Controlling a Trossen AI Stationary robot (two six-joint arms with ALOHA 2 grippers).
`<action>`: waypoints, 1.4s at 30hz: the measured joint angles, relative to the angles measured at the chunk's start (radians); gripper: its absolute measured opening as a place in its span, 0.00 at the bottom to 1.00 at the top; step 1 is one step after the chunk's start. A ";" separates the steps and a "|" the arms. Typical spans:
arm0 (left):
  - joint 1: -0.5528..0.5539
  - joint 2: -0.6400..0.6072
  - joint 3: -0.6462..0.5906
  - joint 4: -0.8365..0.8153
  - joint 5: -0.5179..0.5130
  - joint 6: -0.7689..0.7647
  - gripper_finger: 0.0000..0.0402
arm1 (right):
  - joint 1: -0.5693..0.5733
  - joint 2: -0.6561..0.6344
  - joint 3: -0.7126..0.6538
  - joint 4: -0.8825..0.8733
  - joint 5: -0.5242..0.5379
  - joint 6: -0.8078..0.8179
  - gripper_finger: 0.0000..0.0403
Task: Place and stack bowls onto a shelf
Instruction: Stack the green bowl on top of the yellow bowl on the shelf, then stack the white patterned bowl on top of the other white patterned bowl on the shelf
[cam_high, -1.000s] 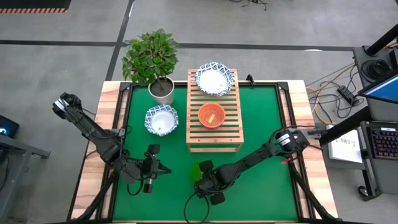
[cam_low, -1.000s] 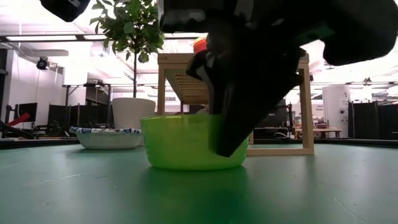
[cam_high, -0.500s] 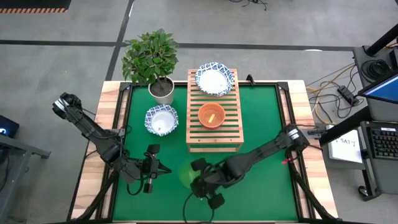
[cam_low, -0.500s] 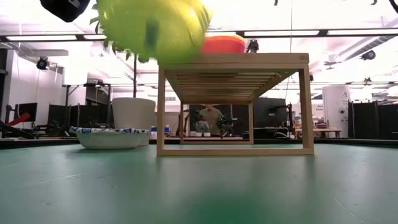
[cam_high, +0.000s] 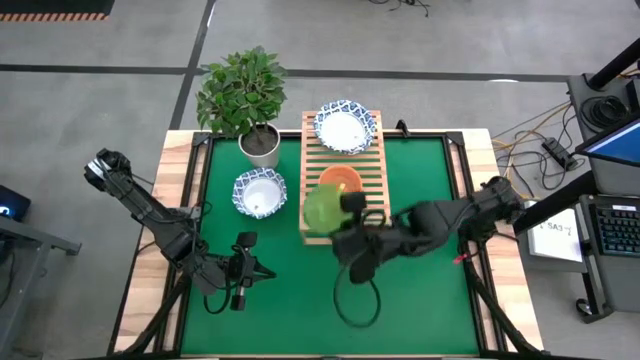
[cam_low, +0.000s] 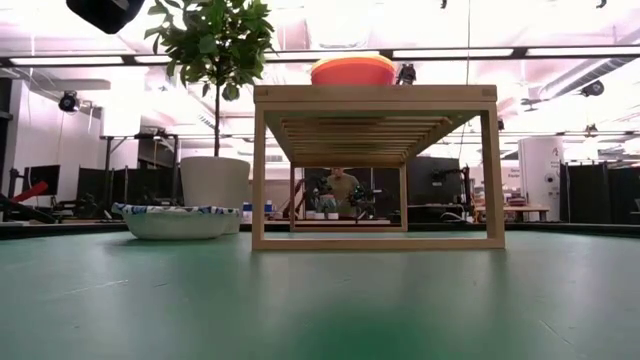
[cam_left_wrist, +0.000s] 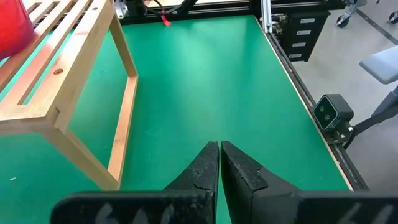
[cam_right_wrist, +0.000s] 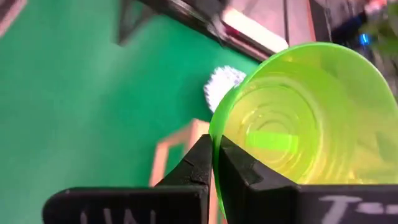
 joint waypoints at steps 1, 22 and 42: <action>0.001 0.000 0.000 0.000 0.000 0.000 0.00 | -0.017 -0.011 0.000 -0.017 0.000 0.021 0.02; 0.001 0.000 0.000 -0.002 -0.002 0.000 0.00 | -0.296 0.048 -0.006 -0.244 -0.159 0.126 0.02; 0.001 0.000 0.000 -0.002 -0.001 0.001 0.00 | -0.309 0.024 -0.005 -0.249 -0.189 0.145 0.31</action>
